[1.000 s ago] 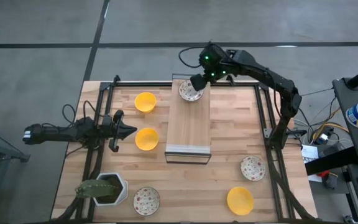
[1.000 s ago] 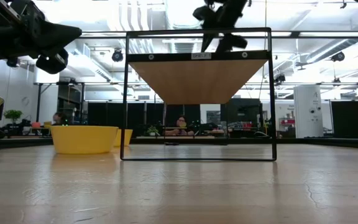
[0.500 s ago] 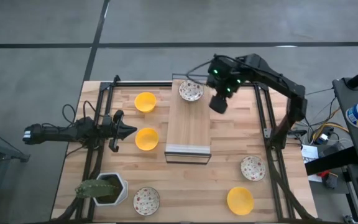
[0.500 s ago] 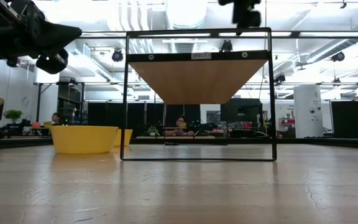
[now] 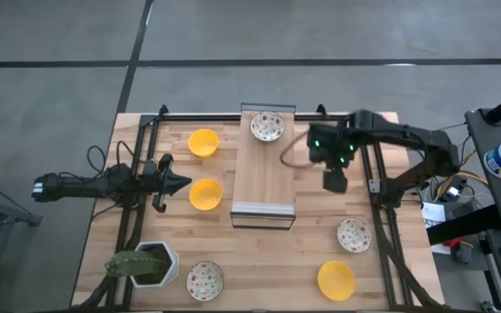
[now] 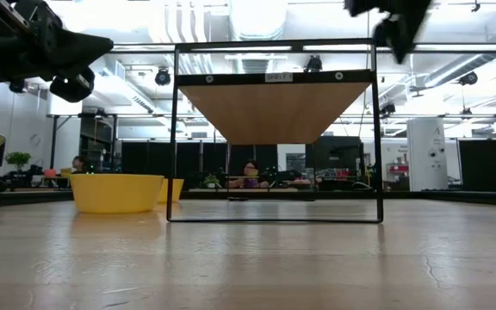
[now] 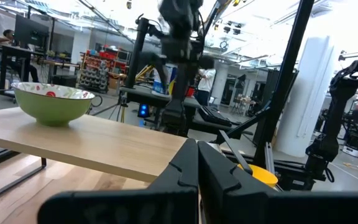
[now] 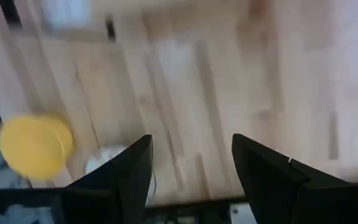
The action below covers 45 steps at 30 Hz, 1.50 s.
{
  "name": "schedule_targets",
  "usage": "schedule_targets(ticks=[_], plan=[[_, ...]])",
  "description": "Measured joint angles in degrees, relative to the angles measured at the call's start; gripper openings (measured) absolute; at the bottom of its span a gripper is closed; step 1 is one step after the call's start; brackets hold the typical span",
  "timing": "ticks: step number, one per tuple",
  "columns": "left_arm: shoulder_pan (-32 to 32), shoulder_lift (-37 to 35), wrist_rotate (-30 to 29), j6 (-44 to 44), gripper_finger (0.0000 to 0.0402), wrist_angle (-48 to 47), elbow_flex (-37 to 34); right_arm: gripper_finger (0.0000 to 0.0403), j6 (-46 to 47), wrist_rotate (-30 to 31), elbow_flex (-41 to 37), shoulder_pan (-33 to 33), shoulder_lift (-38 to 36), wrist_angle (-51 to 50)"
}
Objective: Pick & Place Mini bowls
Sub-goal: Stack the right white patterned bowl on the white patterned bowl on the shelf
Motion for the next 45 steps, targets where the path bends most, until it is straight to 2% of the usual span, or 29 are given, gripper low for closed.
schedule_targets(ticks=[9,18,27,33,45], plan=[[-0.01,0.0,-0.01,0.01,0.0,-0.01,-0.01,0.0214,1.2,-1.11,-18.4,7.8,-5.94,2.32],[0.0,0.0,-0.01,0.0,0.0,-0.01,-0.02,0.0214,9.55,-6.64,-31.98,15.33,-7.66,12.65],[0.0,0.0,-0.01,0.0,0.0,0.0,0.0,0.0214,11.43,-6.69,-38.75,19.22,-5.76,16.9],[0.0,0.0,-0.01,0.0,0.0,-0.01,-0.01,0.0214,13.97,-8.31,-42.99,19.33,-5.76,23.42],[-0.02,0.0,-0.01,0.0,0.0,-0.01,0.0,0.0204,14.67,-9.39,-46.83,19.3,-5.74,26.91]])
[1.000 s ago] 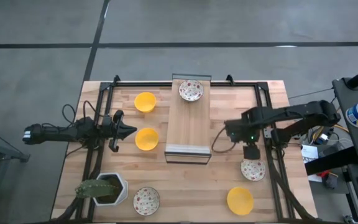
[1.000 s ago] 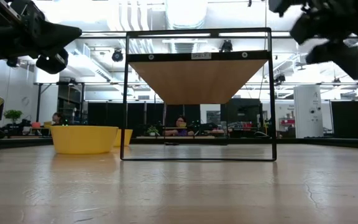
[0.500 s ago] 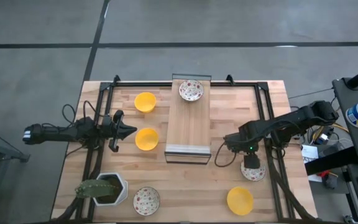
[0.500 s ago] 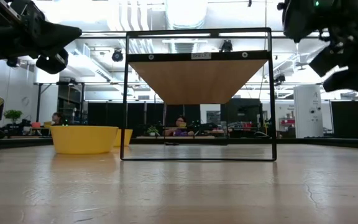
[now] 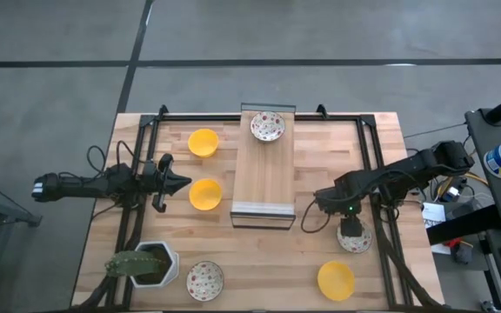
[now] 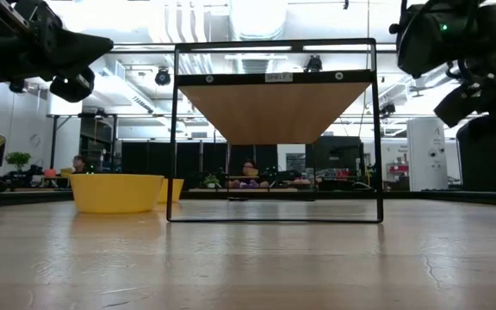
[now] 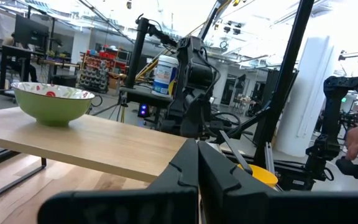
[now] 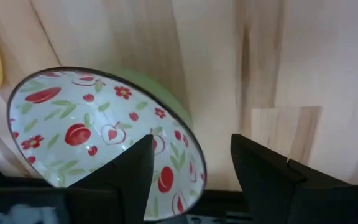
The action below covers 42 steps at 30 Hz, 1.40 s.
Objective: Pick & Place Mini bowls
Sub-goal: Stack the right white patterned bowl on the white patterned bowl on the shelf
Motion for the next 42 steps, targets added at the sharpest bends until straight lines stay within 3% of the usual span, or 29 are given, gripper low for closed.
schedule_targets(ticks=[5,11,13,22,42], plan=[[0.01,0.0,0.0,0.0,0.0,0.01,-0.01,0.0159,2.07,-0.71,-1.06,0.0,0.0,0.93],[0.0,0.0,0.0,0.0,0.0,0.0,0.0,0.0042,4.37,-1.94,-1.43,0.0,0.08,0.9],[0.01,0.0,0.0,0.0,0.0,0.01,-0.01,0.002,5.55,-2.94,-1.43,0.0,0.07,0.55],[0.0,0.0,0.0,0.0,0.0,0.0,-0.02,0.001,7.66,-6.12,1.01,-0.13,-0.18,-3.65],[0.02,0.0,0.0,0.02,0.0,0.02,0.0,0.0009,6.19,-5.77,22.76,-1.6,-0.57,-22.42]])
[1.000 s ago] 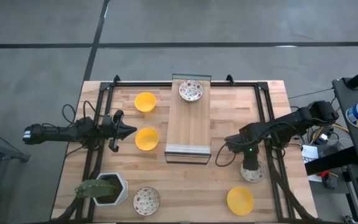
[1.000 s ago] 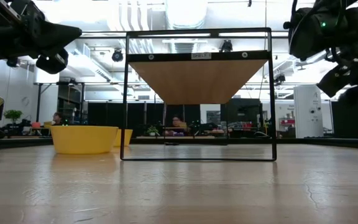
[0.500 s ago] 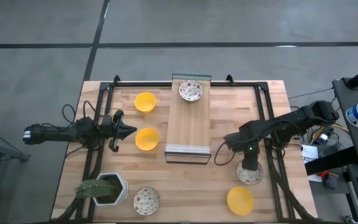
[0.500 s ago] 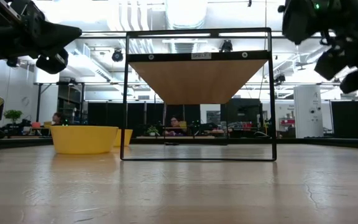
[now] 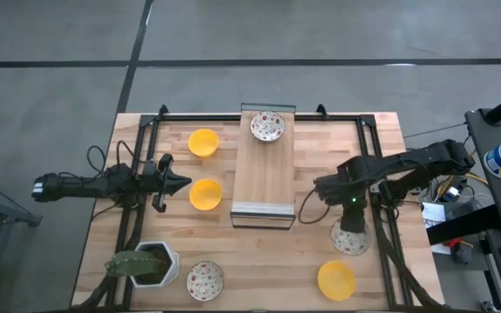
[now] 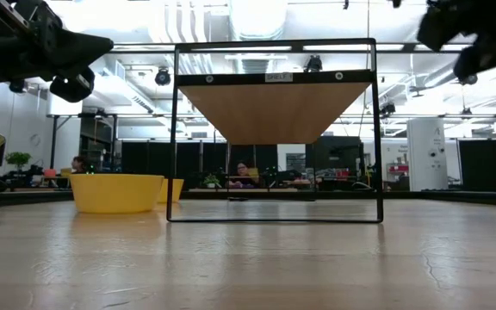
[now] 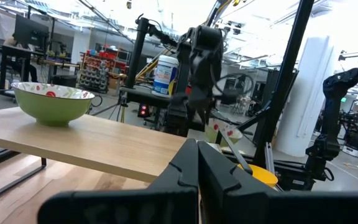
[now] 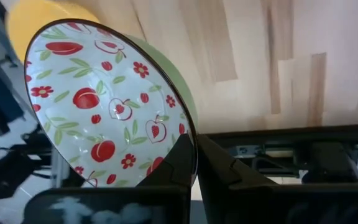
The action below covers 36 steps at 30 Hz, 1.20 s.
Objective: Pick & Place Mini bowls
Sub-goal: Stack the right white patterned bowl on the white patterned bowl on the shelf
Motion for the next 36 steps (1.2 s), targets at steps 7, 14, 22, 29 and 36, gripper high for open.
schedule_targets(ticks=[7,14,22,29,36], plan=[[0.0,0.0,0.01,-0.02,0.0,-0.02,-0.01,0.0009,0.16,-1.19,7.96,-4.85,0.0,-3.17],[-0.02,0.0,0.0,-0.01,0.0,-0.02,0.0,0.0008,-0.28,-2.57,16.55,-12.42,0.58,-4.14],[-0.01,0.0,0.0,-0.02,0.0,-0.02,-0.02,0.0008,8.69,-3.47,26.25,-25.83,4.69,-4.27],[0.0,0.0,0.0,-0.02,0.0,-0.02,-0.02,0.0008,9.54,-5.61,37.85,-34.48,11.63,-4.26],[-0.02,0.0,0.0,-0.02,0.0,-0.01,-0.01,0.0008,10.07,-6.51,54.14,-41.02,22.63,-4.17]])
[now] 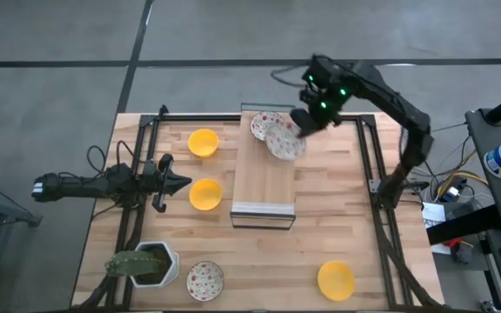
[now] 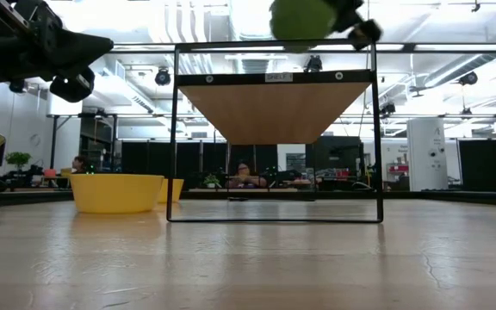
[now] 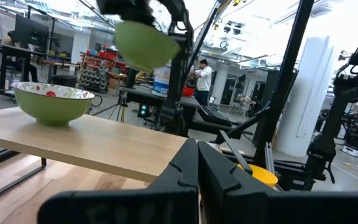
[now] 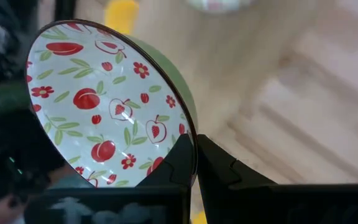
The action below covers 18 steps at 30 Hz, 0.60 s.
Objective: Pick & Place Mini bowls
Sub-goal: Stack the right white patterned bowl on the white patterned bowl on the shelf
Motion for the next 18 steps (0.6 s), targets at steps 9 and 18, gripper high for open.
schedule_targets(ticks=[9,18], plan=[[0.01,0.0,0.01,0.0,0.0,-0.01,-0.01,0.0008,-2.6,-4.01,16.56,-5.08,13.49,-0.08],[0.01,0.02,0.02,0.01,0.0,-0.01,0.0,0.0008,-3.01,-5.59,16.15,-8.27,19.15,0.75]])
